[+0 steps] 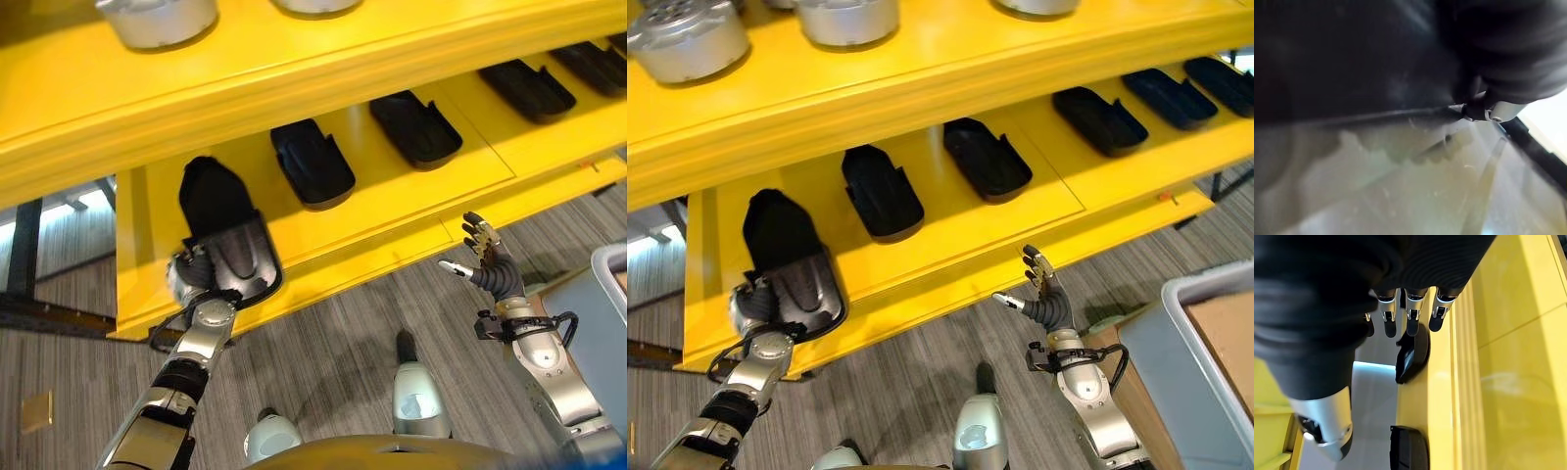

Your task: Move parts from the plastic box to the shelf.

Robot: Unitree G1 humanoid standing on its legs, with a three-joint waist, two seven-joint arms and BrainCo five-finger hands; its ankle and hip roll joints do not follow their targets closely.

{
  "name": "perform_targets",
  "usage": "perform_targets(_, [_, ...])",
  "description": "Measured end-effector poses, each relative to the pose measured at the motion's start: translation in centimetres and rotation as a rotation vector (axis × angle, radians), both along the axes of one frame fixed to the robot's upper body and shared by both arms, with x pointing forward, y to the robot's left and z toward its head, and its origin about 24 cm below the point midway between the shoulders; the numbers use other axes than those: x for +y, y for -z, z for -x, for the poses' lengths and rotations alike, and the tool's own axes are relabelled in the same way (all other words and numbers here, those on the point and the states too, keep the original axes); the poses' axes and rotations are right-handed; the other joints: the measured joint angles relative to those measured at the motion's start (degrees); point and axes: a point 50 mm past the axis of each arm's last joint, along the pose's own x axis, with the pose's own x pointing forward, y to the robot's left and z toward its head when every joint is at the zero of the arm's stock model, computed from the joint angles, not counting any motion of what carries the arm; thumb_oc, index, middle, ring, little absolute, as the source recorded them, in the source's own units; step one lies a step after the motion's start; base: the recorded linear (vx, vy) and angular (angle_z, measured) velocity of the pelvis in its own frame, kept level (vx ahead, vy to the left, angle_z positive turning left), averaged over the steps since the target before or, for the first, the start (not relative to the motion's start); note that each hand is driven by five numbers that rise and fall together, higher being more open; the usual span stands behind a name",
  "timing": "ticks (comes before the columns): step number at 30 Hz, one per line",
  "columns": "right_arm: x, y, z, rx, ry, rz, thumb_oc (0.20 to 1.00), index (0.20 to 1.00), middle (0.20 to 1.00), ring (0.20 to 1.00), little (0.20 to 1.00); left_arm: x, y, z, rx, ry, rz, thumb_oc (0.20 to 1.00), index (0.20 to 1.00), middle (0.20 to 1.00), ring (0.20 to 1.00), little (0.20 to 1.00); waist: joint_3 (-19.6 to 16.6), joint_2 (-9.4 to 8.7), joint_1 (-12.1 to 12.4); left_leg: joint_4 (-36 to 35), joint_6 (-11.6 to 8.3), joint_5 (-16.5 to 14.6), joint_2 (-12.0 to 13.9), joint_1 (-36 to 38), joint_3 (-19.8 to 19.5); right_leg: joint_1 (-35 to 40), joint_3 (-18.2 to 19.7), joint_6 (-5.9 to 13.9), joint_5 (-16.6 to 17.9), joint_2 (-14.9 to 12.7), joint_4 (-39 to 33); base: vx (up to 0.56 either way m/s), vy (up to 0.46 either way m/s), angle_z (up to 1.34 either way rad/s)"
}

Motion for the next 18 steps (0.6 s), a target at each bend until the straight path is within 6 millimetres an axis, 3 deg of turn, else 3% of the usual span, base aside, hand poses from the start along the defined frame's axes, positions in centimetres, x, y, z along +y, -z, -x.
perform_targets(1, [-0.4, -0.4, -0.1, -0.008, -0.007, 0.012, 1.0, 1.0, 1.0, 1.0, 1.0, 0.4, 1.5, 2.3, 0.051, -0.051, 0.011, 0.2, 0.2, 0.2, 0.2, 0.2, -0.4, 0.31, 0.7, 1.3, -0.35, -2.8, -3.0, -1.8, -5.7, 0.5, 1.7, 0.82, -0.5, -0.1, -1.8, -0.21, 0.224, -1.99])
perform_targets(2, [-2.0, -0.8, 0.6, -0.003, 0.013, 0.058, 1.0, 1.0, 1.0, 1.0, 1.0, -0.1, 2.8, 3.8, 0.091, -0.059, 0.034, 0.2, 0.2, 0.2, 0.2, 0.2, -1.0, 5.32, 0.4, -4.2, 3.46, -5.4, -0.8, -5.1, -2.6, -1.6, 1.3, 5.64, -2.2, 0.8, 0.2, -0.21, 0.21, -0.75])
perform_targets(3, [-2.2, -0.6, 0.7, 0.012, 0.016, 0.067, 1.0, 1.0, 1.0, 1.0, 1.0, -0.3, 2.4, 3.3, 0.064, -0.043, 0.035, 0.2, 0.2, 0.2, 0.2, 0.2, -1.2, 6.08, -0.3, -7.2, 0.42, -6.8, 0.1, -6.3, -2.8, -6.4, 0.6, 6.7, -4.4, 1.6, 11.2, -0.22, 0.225, 0.37])
perform_targets(4, [-1.9, -0.1, 0.7, 0.041, 0.011, 0.06, 1.0, 1.0, 1.0, 1.0, 1.0, -0.3, 1.6, 2.3, 0.017, -0.017, 0.017, 0.2, 0.2, 0.2, 0.2, 0.2, -1.6, 3.83, -0.6, -9.3, 1.37, -5.7, -0.3, -7.7, -0.9, -9.0, -1.2, 5.66, -9.6, 1.0, 21.4, -0.23, 0.201, 1.24])
perform_targets(5, [-1.2, -0.7, -0.1, 0.012, -0.016, 0.055, 1.0, 1.0, 1.0, 1.0, 1.0, -1.3, 0.9, 0.6, -0.028, 0.038, 0.016, 0.2, 0.2, 0.2, 0.2, 0.2, -1.9, 3.14, 0.1, -16.1, -1.02, -0.5, 0.5, -8.2, 2.2, -7.0, -5.8, 4.27, -9.9, -1.3, 13.7, -0.24, 0.193, 1.17])
perform_targets(9, [-0.3, -2.3, -1.5, -0.06, -0.036, 0.009, 1.0, 1.0, 1.0, 1.0, 1.0, -2.7, 0.1, -0.8, -0.066, 0.14, -0.036, 0.2, 0.2, 0.2, 0.2, 0.2, -0.5, 3.07, 1.6, -21.2, -3.53, 7.5, 1.8, -6.8, 6.4, -2.8, -9.2, 5.03, -6.1, -1.8, 7.1, -0.15, 0.141, 0.42])
perform_targets(10, [-0.2, -2.2, -1.4, -0.057, -0.034, 0.0, 1.0, 1.0, 1.0, 1.0, 1.0, -3.0, -0.2, -1.2, -0.072, 0.167, -0.052, 0.2, 0.2, 0.2, 0.2, 0.2, 0.2, 2.45, 1.7, -21.3, -3.12, 7.7, 2.4, -7.0, 8.6, -1.0, -10.5, 5.51, -5.5, -2.8, 5.9, -0.04, 0.177, 0.67])
perform_targets(12, [-0.2, -1.5, -0.8, -0.031, -0.026, -0.016, 1.0, 1.0, 1.0, 1.0, 1.0, -4.0, -1.1, -2.3, -0.094, 0.257, -0.072, 0.2, 0.2, 0.2, 0.2, 0.2, 0.8, 0.93, 0.3, -20.8, -2.3, 8.0, 4.0, -7.4, 16.4, 1.7, -14.5, 5.54, -5.3, -5.7, 3.3, 0.0, 0.218, 1.27])
perform_targets(13, [-0.4, -1.4, -0.6, -0.027, -0.015, -0.015, 1.0, 1.0, 1.0, 1.0, 1.0, -5.7, -2.0, -3.5, -0.12, 0.37, -0.098, 0.2, 0.2, 0.2, 0.2, 0.2, 1.7, 1.48, 0.0, -15.5, -2.54, 8.5, 5.5, -10.2, 18.8, 4.4, -18.1, 6.79, -5.7, -7.4, 3.4, -0.06, 0.254, 1.21])
perform_targets(15, [0.0, -1.1, -0.5, -0.021, -0.017, -0.037, 1.0, 1.0, 1.0, 1.0, 1.0, -6.6, -2.6, -3.9, -0.146, 0.418, -0.095, 0.2, 0.2, 0.2, 0.2, 0.2, 1.9, 0.83, 0.8, -12.6, -2.59, 7.9, 3.9, -10.6, 19.1, 6.5, -19.1, 6.71, -5.5, -9.4, 2.3, -0.05, 0.179, 0.58])
perform_targets(18, [1.2, -1.1, -0.5, -0.042, -0.043, -0.086, 1.0, 1.0, 1.0, 1.0, 1.0, -6.5, -3.5, -4.2, -0.172, 0.433, -0.104, 0.2, 0.2, 0.2, 0.2, 0.2, 1.9, 0.58, 2.9, -10.5, -2.54, 6.5, 3.2, -11.5, 18.2, 6.6, -19.1, 6.52, -2.9, -10.0, 1.7, 0.01, 0.115, 0.05])
